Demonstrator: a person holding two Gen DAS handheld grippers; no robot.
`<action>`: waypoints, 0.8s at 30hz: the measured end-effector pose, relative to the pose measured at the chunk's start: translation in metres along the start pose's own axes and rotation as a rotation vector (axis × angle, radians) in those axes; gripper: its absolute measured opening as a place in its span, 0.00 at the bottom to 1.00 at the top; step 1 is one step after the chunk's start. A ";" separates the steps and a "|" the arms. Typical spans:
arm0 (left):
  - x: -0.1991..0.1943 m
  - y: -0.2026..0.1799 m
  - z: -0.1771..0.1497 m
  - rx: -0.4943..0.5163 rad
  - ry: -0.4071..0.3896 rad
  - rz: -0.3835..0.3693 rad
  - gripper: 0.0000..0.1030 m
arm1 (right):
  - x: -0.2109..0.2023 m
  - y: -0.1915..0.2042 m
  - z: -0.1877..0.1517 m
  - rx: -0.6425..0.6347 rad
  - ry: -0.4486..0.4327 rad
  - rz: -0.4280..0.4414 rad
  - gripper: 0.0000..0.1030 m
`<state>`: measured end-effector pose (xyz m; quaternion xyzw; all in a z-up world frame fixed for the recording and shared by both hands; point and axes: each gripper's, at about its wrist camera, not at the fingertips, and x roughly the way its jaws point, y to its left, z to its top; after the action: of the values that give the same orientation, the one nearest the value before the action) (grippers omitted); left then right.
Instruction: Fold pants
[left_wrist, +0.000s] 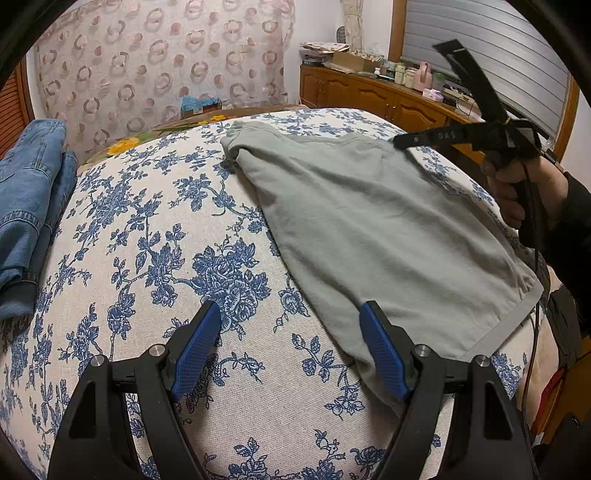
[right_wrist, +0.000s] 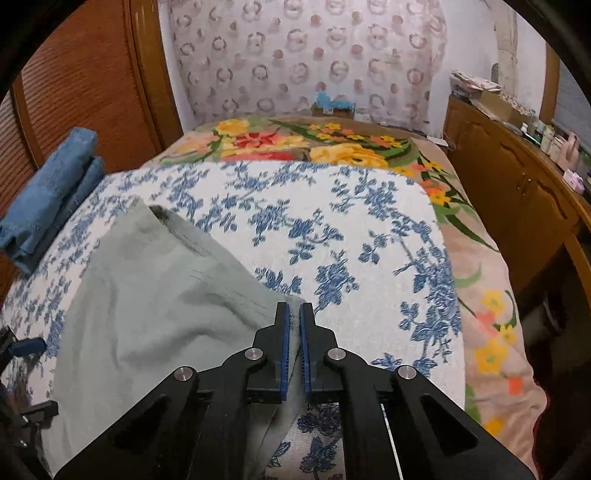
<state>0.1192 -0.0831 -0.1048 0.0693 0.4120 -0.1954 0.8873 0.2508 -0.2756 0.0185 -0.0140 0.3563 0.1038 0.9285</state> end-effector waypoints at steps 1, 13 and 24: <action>0.000 0.000 0.000 0.000 0.000 0.000 0.76 | -0.003 -0.002 -0.001 0.008 -0.011 -0.018 0.04; 0.000 0.000 0.000 0.000 0.000 0.000 0.76 | 0.000 -0.004 -0.005 0.035 0.022 -0.097 0.11; 0.000 -0.001 0.000 0.000 0.000 0.001 0.77 | -0.047 0.041 -0.059 -0.080 0.022 0.008 0.29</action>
<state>0.1193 -0.0839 -0.1050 0.0697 0.4118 -0.1949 0.8874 0.1693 -0.2501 0.0075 -0.0509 0.3622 0.1213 0.9228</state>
